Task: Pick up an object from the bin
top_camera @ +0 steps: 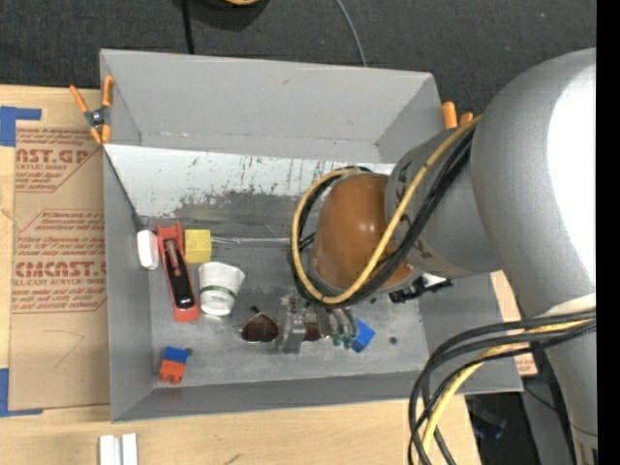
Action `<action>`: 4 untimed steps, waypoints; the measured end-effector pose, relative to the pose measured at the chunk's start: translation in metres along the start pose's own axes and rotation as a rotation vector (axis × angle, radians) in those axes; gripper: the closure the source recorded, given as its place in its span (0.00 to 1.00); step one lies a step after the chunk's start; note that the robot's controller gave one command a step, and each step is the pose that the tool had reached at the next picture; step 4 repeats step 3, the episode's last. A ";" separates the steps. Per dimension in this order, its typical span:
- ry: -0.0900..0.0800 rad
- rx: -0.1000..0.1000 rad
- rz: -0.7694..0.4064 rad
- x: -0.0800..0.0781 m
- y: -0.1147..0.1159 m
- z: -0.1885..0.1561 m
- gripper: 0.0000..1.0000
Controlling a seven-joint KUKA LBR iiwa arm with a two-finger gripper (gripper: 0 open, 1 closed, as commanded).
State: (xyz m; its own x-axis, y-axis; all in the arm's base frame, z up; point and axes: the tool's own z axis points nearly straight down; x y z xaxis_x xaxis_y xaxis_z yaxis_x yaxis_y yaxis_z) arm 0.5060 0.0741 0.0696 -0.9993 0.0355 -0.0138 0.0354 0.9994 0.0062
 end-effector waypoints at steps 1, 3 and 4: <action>0.001 0.000 0.000 0.001 -0.002 0.000 1.00; 0.001 0.000 -0.007 0.005 0.015 0.000 1.00; 0.001 0.000 -0.007 0.005 0.015 0.000 1.00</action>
Offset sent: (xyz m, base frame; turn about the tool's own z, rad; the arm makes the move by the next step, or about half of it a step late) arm 0.0019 -0.0018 0.0004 0.0300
